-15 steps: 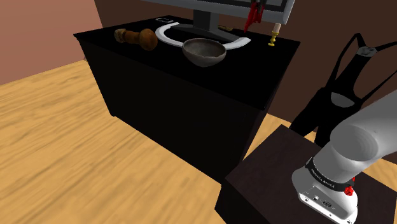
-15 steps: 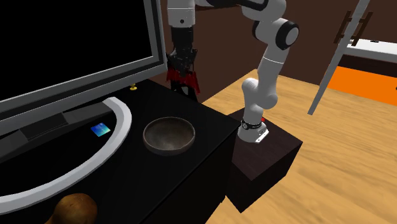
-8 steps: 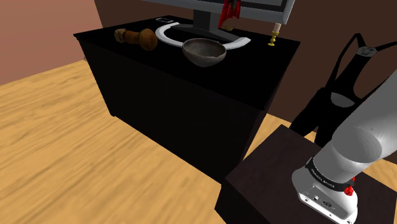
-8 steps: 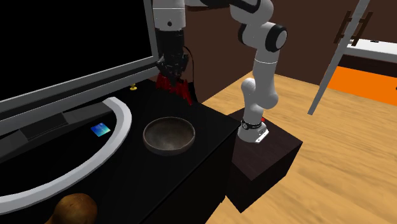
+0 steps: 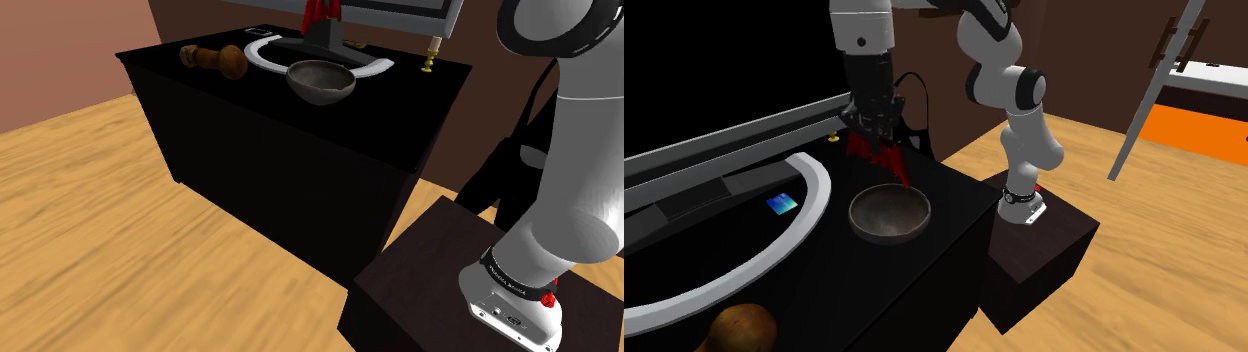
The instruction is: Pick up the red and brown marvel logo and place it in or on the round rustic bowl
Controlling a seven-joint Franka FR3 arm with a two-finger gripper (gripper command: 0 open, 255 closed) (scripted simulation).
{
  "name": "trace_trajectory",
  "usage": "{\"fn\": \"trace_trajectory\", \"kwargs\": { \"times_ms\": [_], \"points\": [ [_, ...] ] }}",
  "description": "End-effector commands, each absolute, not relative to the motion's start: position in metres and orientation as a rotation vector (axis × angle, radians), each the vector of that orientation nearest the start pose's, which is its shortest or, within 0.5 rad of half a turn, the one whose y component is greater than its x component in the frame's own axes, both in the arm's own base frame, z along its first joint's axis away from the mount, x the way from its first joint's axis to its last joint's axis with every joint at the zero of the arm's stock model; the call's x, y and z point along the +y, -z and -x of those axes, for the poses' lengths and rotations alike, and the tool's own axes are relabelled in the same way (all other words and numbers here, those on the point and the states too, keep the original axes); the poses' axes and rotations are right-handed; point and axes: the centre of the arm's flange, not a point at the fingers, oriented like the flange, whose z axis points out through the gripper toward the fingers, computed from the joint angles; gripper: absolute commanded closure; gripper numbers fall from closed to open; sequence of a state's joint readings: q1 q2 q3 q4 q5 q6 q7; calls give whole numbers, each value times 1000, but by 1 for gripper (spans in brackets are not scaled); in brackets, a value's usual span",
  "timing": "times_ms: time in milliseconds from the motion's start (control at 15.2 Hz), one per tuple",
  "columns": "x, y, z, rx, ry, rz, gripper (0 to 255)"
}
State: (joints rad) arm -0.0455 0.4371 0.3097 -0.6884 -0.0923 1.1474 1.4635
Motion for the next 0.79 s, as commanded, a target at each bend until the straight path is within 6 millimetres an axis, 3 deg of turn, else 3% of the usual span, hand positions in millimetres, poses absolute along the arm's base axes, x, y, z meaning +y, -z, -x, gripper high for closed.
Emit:
{"fn": "trace_trajectory", "kwargs": {
  "times_ms": [0,726],
  "points": [
    [82,-719,-602,1830,-14,2479,255],
    [82,-661,-602,1830,-14,2479,255]
  ]
}}
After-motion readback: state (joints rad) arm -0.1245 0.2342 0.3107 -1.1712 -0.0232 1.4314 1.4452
